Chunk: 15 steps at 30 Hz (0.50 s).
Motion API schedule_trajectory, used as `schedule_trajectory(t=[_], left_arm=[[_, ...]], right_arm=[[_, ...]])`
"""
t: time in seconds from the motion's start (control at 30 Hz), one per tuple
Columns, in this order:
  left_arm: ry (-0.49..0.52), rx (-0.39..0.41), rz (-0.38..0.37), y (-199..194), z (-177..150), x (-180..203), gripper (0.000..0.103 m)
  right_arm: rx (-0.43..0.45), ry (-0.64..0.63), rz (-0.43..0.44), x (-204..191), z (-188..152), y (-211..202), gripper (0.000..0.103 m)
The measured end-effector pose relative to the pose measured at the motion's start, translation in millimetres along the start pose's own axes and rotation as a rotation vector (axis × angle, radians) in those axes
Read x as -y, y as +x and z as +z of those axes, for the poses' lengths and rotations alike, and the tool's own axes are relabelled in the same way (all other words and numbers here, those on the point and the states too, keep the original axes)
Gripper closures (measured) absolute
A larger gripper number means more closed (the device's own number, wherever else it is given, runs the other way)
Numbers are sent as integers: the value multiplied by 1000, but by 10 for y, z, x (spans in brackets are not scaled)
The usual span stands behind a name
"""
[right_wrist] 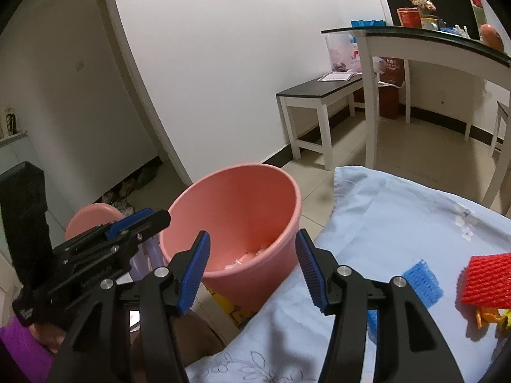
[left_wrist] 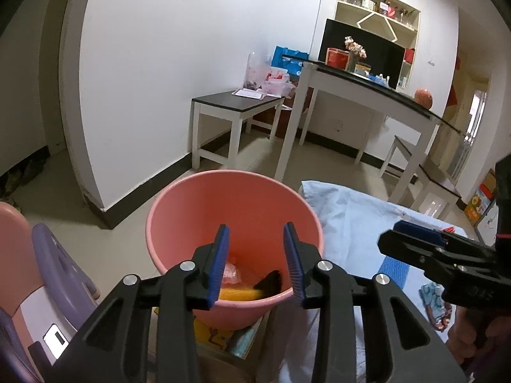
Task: Collect trash
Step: 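Open the left tool to drop the yellow net into the bucket, then move both tools back over the table toward the remaining trash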
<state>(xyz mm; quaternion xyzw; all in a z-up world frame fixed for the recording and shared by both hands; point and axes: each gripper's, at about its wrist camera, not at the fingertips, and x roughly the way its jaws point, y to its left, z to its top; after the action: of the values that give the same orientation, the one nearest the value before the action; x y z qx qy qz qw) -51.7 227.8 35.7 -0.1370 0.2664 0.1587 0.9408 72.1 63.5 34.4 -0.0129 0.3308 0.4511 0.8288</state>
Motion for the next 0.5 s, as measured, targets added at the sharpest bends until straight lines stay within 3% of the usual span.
schedule_trajectory(t=[0.17, 0.5], left_arm=[[29, 14, -68, -79, 1, 184, 66], [139, -60, -268, 62, -190, 918, 66]], right_arm=[[15, 26, -64, 209, -161, -352, 43], [27, 166, -319, 966, -682, -1187, 42]])
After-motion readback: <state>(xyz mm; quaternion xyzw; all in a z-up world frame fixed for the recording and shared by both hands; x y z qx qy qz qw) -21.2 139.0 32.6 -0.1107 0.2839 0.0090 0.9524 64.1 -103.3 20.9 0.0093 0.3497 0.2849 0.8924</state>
